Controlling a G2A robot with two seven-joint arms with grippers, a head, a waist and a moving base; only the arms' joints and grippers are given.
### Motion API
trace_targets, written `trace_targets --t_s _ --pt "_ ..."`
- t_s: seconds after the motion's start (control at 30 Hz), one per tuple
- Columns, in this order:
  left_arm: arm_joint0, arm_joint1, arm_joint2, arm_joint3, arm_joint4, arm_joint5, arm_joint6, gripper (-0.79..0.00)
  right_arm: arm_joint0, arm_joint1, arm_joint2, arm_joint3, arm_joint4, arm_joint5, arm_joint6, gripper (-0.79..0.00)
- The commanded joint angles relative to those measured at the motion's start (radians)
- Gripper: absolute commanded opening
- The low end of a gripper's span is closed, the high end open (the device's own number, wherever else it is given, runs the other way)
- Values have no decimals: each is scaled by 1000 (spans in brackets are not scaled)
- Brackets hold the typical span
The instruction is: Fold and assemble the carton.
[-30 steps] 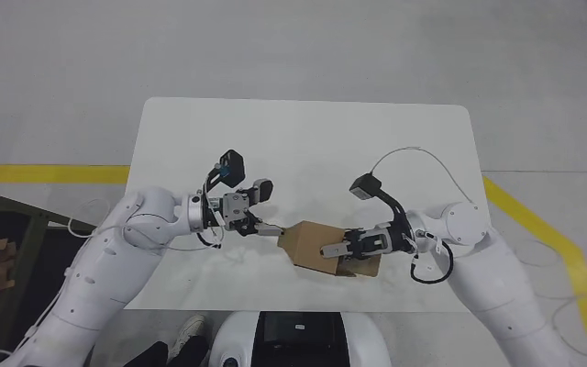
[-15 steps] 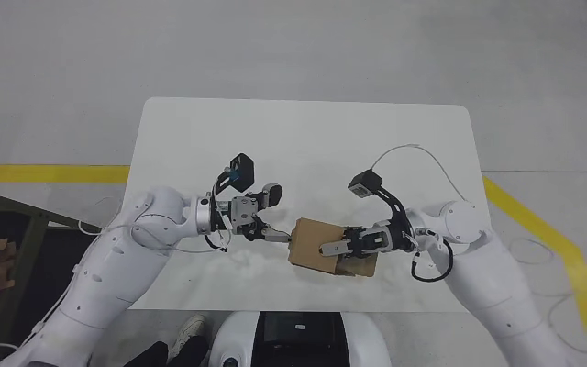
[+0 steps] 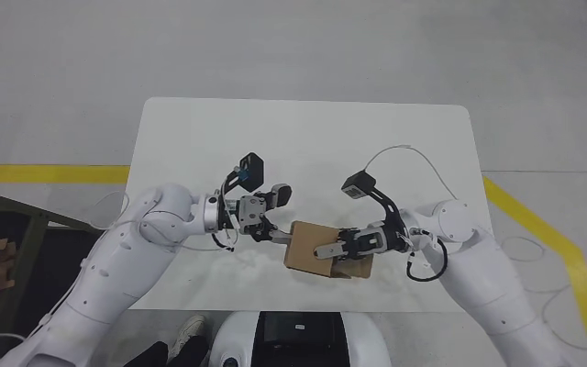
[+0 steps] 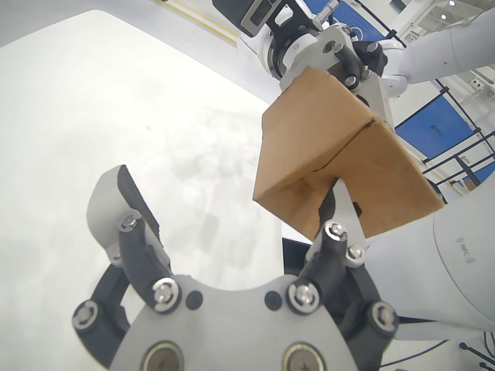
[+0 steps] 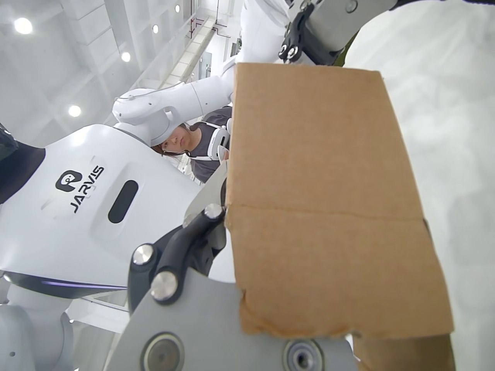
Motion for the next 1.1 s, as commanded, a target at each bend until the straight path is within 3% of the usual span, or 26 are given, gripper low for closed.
trace_targets --t_s 0.0,0.43,0.63,0.87,1.07 --pt "-3 -1 4 0 -1 -2 0 0 1 -1 -1 2 0 -1 0 -785" --pt "-11 -4 12 9 0 -4 -2 0 1 -3 0 10 -6 -1 6 -785" --pt "12 5 -22 28 24 10 11 0 3 0 11 37 -25 7 13 -785" --pt "63 25 -88 30 101 -35 16 0 83 -13 -36 176 -99 3 27 -785" --pt "111 43 -140 5 223 -90 16 0 217 -61 -161 368 -144 -66 32 -785"
